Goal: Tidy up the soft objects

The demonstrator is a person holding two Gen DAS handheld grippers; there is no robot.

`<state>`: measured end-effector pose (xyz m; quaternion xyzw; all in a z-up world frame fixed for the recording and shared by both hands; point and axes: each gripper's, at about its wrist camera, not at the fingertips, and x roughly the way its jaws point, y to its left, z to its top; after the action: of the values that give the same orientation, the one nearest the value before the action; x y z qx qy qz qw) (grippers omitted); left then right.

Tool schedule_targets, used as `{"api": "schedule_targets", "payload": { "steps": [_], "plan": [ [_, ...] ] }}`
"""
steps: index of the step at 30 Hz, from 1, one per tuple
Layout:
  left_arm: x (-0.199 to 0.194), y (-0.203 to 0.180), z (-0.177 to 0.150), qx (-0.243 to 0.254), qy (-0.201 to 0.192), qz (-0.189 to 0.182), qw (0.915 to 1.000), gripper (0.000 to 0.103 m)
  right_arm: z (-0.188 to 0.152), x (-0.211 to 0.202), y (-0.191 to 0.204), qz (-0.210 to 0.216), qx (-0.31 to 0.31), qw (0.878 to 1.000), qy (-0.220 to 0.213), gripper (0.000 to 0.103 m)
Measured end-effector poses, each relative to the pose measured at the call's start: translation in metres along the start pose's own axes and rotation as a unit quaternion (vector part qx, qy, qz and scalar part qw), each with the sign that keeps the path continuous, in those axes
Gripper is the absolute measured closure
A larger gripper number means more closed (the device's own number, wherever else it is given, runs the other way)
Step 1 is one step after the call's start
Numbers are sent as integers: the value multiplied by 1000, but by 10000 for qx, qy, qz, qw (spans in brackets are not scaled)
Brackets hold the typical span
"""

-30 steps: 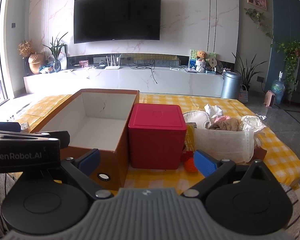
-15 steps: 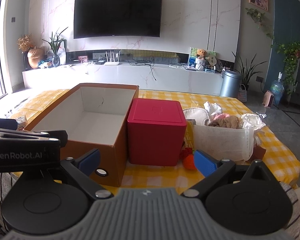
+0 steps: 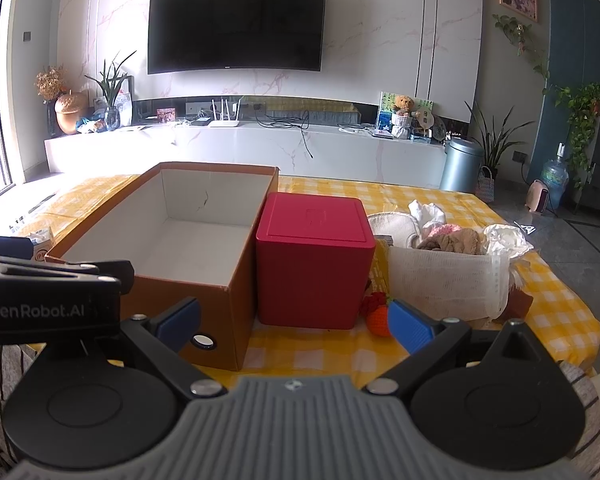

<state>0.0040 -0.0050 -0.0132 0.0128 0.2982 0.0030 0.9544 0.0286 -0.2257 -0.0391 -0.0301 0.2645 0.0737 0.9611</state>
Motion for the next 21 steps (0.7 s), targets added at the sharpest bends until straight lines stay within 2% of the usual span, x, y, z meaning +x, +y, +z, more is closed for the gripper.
{"api": "schedule_targets", "payload": {
  "steps": [21],
  "plan": [
    [4,1,-2,19,125,55,9999,0,-3,5,2,-6,-38,9999,95,5]
  ]
}}
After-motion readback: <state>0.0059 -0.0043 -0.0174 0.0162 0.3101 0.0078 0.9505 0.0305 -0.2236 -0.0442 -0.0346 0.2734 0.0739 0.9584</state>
